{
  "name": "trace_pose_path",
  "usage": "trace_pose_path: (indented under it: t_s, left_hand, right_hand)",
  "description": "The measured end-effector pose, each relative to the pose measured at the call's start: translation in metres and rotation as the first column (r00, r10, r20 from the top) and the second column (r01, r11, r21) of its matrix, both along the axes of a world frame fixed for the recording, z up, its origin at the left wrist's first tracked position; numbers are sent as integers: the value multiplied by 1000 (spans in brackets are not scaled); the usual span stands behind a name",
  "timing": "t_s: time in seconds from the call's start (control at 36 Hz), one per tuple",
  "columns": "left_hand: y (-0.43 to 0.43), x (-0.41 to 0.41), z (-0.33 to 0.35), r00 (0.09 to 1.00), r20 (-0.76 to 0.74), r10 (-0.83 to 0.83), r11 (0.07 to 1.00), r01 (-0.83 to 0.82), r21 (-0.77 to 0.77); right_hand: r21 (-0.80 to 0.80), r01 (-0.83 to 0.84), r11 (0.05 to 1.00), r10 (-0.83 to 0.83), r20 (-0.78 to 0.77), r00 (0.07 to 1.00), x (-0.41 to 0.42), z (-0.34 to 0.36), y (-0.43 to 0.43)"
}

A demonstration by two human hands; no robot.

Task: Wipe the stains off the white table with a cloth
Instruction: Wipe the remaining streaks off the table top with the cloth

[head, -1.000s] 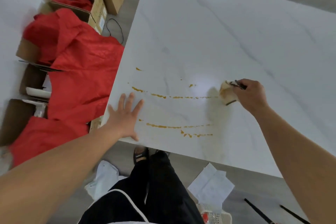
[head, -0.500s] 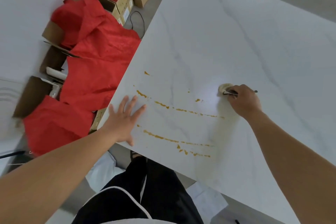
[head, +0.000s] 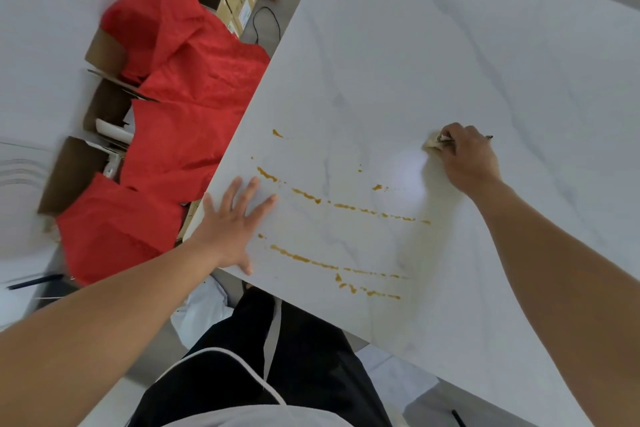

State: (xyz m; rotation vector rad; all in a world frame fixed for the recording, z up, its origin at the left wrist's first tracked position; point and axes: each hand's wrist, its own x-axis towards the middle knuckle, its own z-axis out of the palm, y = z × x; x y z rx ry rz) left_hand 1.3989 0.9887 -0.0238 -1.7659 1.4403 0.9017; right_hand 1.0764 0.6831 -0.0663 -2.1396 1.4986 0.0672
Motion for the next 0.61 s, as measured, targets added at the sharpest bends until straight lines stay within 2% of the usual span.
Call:
trace_pose_path:
  t_s: [0.14,0.28,0.33,0.42,0.47,0.53,0.61]
  left_hand:
    - [-1,-1,2,1000,-8,3,1000,-3,1]
    - [-3,-1,3,1000,-15,13,1000,-13,7]
    - [-3,0,2,1000,-9,7,1000,-7,-1]
    - [-2,1,3,1000,-10,11,1000,-11,-3]
    - [-2,0,4,1000,-14,8,1000,-8,-3]
    - [-3,-1,4,1000,-20,8,1000,-8,-6]
    - [-2,0,4,1000,-23,6,1000,-6,-12]
  right_hand:
    - [-68,-132,989,137,65,988,-24,-1,53]
    - [-145,-264,953,273,39,961,-44,-7,81]
    - [-131,-220,967,228,51,972,-39,-8,70]
    - [-68,-5,998,11,87,996,-28,-10,55]
    - [-86,29,996,-20,103,994,-28,-9,66]
    - [-103,-68,992,80,116,990,-35,-9,91]
    - [-84,-318,944,325,94,941,-49,-11,126]
